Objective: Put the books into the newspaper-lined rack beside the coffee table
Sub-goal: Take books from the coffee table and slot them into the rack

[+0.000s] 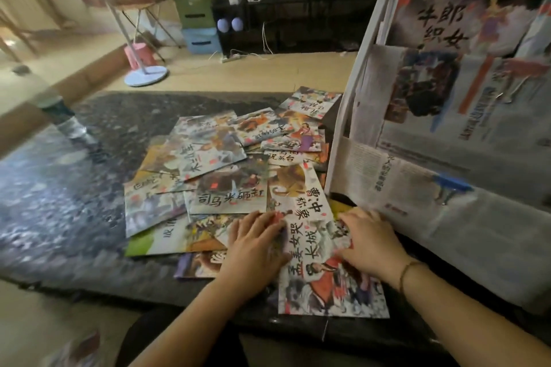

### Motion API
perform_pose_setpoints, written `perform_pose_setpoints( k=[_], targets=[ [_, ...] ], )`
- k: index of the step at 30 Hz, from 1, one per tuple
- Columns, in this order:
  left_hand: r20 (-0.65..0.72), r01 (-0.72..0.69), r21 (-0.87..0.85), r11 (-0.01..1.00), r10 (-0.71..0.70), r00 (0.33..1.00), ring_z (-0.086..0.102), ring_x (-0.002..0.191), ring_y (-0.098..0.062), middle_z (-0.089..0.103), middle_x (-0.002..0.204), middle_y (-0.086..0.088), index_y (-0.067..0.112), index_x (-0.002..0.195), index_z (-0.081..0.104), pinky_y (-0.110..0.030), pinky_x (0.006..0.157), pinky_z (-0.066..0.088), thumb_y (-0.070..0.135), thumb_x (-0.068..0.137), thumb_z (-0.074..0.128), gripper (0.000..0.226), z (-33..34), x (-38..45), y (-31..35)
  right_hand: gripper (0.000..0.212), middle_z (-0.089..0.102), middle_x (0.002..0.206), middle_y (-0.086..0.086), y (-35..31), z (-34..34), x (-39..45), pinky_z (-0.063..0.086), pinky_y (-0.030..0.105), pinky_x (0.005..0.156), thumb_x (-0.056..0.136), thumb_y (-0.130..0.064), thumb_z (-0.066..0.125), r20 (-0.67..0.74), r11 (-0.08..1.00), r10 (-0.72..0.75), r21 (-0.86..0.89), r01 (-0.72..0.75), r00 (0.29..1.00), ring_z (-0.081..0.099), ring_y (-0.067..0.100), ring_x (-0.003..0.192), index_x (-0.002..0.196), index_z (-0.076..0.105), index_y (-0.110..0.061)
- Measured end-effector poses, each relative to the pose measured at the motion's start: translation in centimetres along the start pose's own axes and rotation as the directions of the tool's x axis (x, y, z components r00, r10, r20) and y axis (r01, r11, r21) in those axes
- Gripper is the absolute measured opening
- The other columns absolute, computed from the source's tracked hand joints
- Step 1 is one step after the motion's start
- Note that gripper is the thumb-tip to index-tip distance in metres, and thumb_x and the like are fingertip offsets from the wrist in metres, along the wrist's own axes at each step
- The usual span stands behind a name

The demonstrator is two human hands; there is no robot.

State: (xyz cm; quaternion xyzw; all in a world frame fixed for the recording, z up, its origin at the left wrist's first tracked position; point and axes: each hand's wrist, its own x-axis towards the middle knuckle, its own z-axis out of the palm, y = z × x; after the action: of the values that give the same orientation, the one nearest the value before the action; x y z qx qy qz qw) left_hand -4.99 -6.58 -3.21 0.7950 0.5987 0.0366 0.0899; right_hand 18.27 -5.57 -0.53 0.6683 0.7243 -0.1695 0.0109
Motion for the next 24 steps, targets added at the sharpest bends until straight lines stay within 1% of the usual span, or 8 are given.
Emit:
perform_pose_setpoints(
  k=[2, 4, 6, 8, 12, 16, 19, 24],
  targets=[
    [0.0, -0.002, -0.001, 1.0, 0.002, 1.0, -0.003, 0.15, -0.017, 0.01, 0.163, 0.013, 0.041, 0.153, 0.02, -0.047, 0.121, -0.005, 0.065, 0.093, 0.041, 0.068, 0.0, 0.0, 0.0, 0.064, 0.043, 0.131, -0.004, -0.3, -0.5, 0.2, 0.033, 0.042, 0.107, 0.077, -0.059, 0.066, 0.031, 0.997, 0.041, -0.06, -0.039, 0.999, 0.036, 0.023, 0.127, 0.13, 0.046, -0.029],
    [-0.023, -0.004, 0.01, 1.0, 0.004, 1.0, -0.002, 0.149, -0.016, 0.014, 0.162, 0.013, 0.04, 0.152, 0.024, -0.047, 0.122, -0.004, 0.064, 0.093, 0.04, 0.065, 0.2, -0.3, -0.1, 0.033, 0.052, 0.112, -0.007, -0.1, -0.6, 0.2, 0.04, 0.04, 0.1, 0.085, -0.049, 0.064, -0.017, 0.999, 0.033, -0.028, -0.033, 0.999, 0.049, 0.018, 0.115, 0.11, 0.056, -0.03],
    [-0.108, -0.026, -0.06, 0.998, 0.019, 0.994, 0.004, 0.148, -0.012, 0.024, 0.156, 0.017, 0.039, 0.147, 0.036, -0.045, 0.123, 0.001, 0.063, 0.092, 0.042, 0.06, 0.3, -0.8, -0.2, 0.008, 0.061, 0.094, -0.013, 0.6, -0.8, -0.2, 0.051, 0.034, 0.086, 0.09, -0.036, 0.063, -0.064, 0.983, 0.032, 0.18, -0.02, 0.997, 0.06, 0.01, 0.094, 0.092, 0.061, -0.028],
    [-0.197, -0.059, -0.302, 0.952, -0.002, 0.98, 0.019, 0.141, -0.002, 0.035, 0.145, 0.024, 0.036, 0.137, 0.049, -0.039, 0.121, 0.017, 0.059, 0.09, 0.046, 0.053, 0.0, -1.4, -0.1, 0.007, 0.067, 0.083, -0.012, 1.5, -1.3, -0.9, 0.053, 0.024, 0.073, 0.088, -0.024, 0.069, -0.104, 0.907, 0.062, 0.421, -0.012, 0.993, 0.064, 0.004, 0.082, 0.083, 0.065, -0.027],
    [-0.301, -0.097, -0.735, 0.671, -0.194, 0.934, 0.059, 0.111, 0.003, 0.063, 0.117, 0.02, 0.033, 0.118, 0.059, -0.018, 0.091, 0.051, 0.052, 0.088, 0.058, 0.035, -1.0, -2.1, 0.2, 0.009, 0.074, 0.074, -0.005, 2.9, -2.1, -2.2, 0.055, 0.024, 0.065, 0.084, -0.012, 0.072, -0.176, 0.619, 0.219, 0.785, 0.003, 0.96, 0.07, 0.004, 0.07, 0.083, 0.068, -0.02],
    [0.034, 0.064, -0.992, 0.113, -0.253, 0.967, 0.073, 0.093, -0.024, 0.075, 0.103, -0.007, 0.016, 0.122, 0.057, -0.031, 0.078, 0.059, 0.03, 0.086, 0.061, 0.039, -2.4, -1.9, 1.8, 0.01, 0.073, 0.085, 0.003, 3.2, -1.7, -2.7, 0.055, 0.031, 0.071, 0.086, -0.005, 0.068, -0.12, 0.295, 0.367, 0.955, 0.006, 0.922, 0.068, 0.017, 0.082, 0.091, 0.067, -0.014],
    [0.148, 0.173, -0.97, 0.173, -0.148, 0.978, 0.073, 0.083, -0.027, 0.076, 0.092, -0.01, 0.014, 0.118, 0.06, -0.038, 0.074, 0.06, 0.025, 0.085, 0.065, 0.035, -2.6, -2.0, 3.1, 0.009, 0.072, 0.084, 0.008, 3.0, -1.3, -3.0, 0.056, 0.037, 0.075, 0.086, -0.002, 0.067, -0.096, 0.207, 0.416, 0.978, 0.008, 0.904, 0.067, 0.025, 0.084, 0.089, 0.066, -0.01],
    [0.115, 0.149, -0.956, 0.253, -0.144, 0.983, 0.069, 0.07, -0.024, 0.073, 0.077, -0.009, 0.014, 0.097, 0.07, -0.035, 0.067, 0.058, 0.013, 0.093, 0.062, 0.008, -2.5, -1.6, 4.1, 0.011, 0.074, 0.087, 0.008, 3.6, -1.2, -3.6, 0.055, 0.049, 0.087, 0.085, -0.003, 0.068, -0.037, 0.159, 0.418, 0.987, -0.033, 0.908, 0.068, 0.032, 0.093, 0.093, 0.066, -0.01]
  ],
)
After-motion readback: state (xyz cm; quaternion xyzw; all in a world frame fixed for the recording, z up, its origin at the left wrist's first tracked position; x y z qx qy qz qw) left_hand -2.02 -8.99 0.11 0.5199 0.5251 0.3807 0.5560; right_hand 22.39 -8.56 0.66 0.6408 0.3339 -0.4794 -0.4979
